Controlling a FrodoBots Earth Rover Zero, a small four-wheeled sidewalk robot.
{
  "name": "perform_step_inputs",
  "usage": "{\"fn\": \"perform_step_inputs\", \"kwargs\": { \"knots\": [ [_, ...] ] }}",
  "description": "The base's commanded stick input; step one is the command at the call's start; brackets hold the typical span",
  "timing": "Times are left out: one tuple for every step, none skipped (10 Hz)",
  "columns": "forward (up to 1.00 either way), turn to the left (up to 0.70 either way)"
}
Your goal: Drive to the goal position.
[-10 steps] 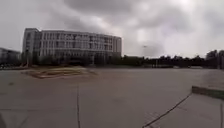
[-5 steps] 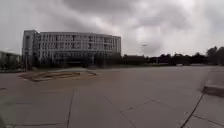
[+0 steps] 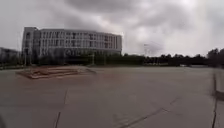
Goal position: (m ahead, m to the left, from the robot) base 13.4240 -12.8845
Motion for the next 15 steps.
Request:
{"fn": "perform_step_inputs", "kwargs": {
  "knots": [
    [0.70,-0.35],
    [0.70,-0.35],
    [0.70,-0.32],
    [0.70,-0.18],
    [0.70,-0.05],
    [0.70,0.00],
    [0.70,0.00],
    [0.70,0.00],
    [0.70,0.00],
    [0.70,0.00],
    [0.70,0.00],
    [0.70,0.00],
    [0.70,0.00],
    [0.70,0.00],
    [0.70,0.00]
  ]
}}
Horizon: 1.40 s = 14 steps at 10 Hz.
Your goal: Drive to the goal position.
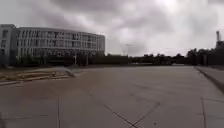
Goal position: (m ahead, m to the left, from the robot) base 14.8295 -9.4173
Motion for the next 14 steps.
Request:
{"fn": "perform_step_inputs", "kwargs": {
  "knots": [
    [0.70,0.00],
    [0.70,0.00],
    [0.70,0.00],
    [0.70,0.00],
    [0.70,0.00],
    [0.70,0.00],
    [0.70,0.00],
    [0.70,0.00],
    [0.70,0.00],
    [0.70,0.00],
    [0.70,0.00],
    [0.70,0.00],
    [0.70,0.00],
    [0.70,0.00]
  ]
}}
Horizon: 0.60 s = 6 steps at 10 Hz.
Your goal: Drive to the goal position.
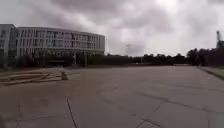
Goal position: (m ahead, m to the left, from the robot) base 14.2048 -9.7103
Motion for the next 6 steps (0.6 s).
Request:
{"fn": "perform_step_inputs", "kwargs": {
  "knots": [
    [0.70,0.00],
    [0.70,0.00],
    [0.70,0.00],
    [0.70,0.00],
    [0.70,-0.05],
    [0.70,-0.19]
  ]
}}
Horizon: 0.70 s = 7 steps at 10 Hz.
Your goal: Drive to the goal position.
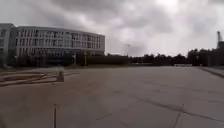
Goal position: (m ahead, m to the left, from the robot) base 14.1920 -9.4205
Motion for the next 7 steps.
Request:
{"fn": "perform_step_inputs", "kwargs": {
  "knots": [
    [0.70,-0.26],
    [0.70,-0.09],
    [0.70,-0.02],
    [0.70,0.00],
    [0.70,0.00],
    [0.70,0.00],
    [0.70,0.00]
  ]
}}
